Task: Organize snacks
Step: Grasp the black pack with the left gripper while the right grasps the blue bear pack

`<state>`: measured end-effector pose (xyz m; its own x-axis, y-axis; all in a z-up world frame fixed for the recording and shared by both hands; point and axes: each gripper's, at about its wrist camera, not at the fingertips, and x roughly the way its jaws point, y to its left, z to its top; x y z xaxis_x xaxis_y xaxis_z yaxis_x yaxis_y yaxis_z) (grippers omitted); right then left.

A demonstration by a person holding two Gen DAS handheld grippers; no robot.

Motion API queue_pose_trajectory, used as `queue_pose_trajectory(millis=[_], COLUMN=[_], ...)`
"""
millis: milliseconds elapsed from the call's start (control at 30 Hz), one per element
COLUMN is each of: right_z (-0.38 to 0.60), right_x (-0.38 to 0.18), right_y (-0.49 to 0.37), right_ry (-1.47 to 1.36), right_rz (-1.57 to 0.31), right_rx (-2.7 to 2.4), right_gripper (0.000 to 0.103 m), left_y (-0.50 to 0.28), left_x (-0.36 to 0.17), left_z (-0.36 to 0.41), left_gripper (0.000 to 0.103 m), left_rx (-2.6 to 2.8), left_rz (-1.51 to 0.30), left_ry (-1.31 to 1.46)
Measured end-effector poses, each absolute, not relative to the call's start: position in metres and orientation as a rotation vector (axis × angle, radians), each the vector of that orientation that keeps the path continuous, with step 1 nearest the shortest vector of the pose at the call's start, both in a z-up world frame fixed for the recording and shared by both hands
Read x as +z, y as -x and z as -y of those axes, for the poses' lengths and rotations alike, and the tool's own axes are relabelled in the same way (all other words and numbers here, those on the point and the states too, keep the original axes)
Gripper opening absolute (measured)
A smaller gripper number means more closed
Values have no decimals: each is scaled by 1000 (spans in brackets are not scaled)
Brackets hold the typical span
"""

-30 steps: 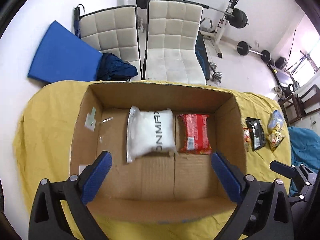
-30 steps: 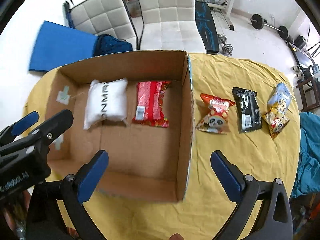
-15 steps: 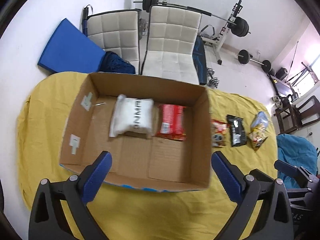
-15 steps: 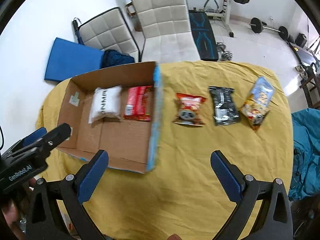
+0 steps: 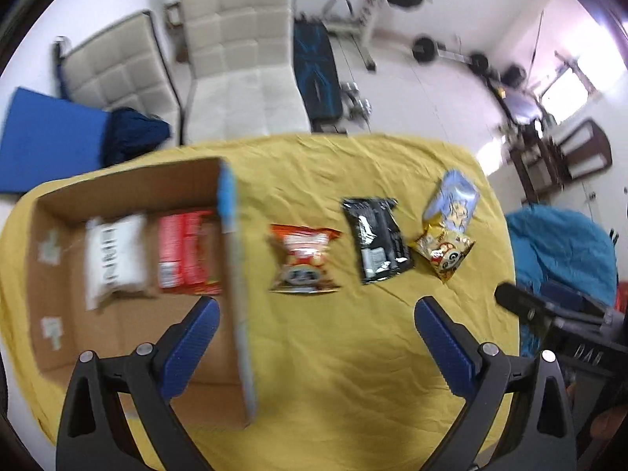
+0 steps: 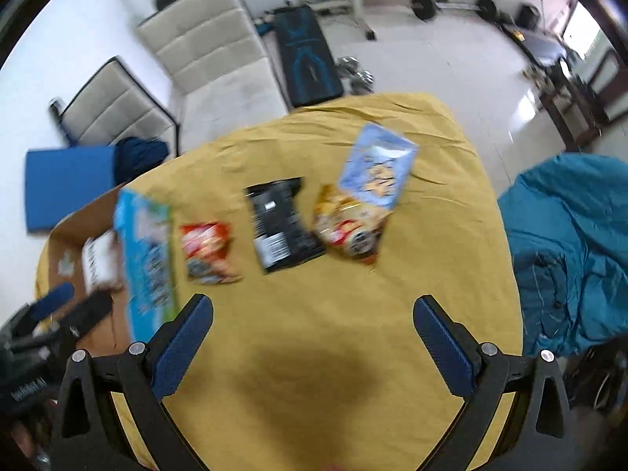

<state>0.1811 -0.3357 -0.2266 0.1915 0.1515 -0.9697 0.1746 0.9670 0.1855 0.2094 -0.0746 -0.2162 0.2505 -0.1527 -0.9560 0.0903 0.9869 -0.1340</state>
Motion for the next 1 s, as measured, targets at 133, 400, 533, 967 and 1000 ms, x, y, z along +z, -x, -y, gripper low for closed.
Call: queue_pose_trajectory(millis=[133,400,533,967,1000], right_z=[374,404,411,428,430], right_x=[-273,-360,-396,-412,-413], right_y=[-225,-297,-323,-316,-314], right_ry=[-342,-513,-553,-222,-196], right_rz=[-1461,-1598,-1649,-1756,-1764], right_rx=[-62,-129,-176,-102,-94], right_gripper=[103,103,99,55,55], left_y=[-250,-312,-328,-339,-339], left_x=[-260,-315,-340,-386,-389], left_z=[115,152,160,175,177], left_gripper=[102,92,92,92,92], left_rx=[-201,-192,-184,-188,-185], left_rz=[-1414,-1487,-1535,-1671,-1680], left_ry=[25,-12,-7,96,92])
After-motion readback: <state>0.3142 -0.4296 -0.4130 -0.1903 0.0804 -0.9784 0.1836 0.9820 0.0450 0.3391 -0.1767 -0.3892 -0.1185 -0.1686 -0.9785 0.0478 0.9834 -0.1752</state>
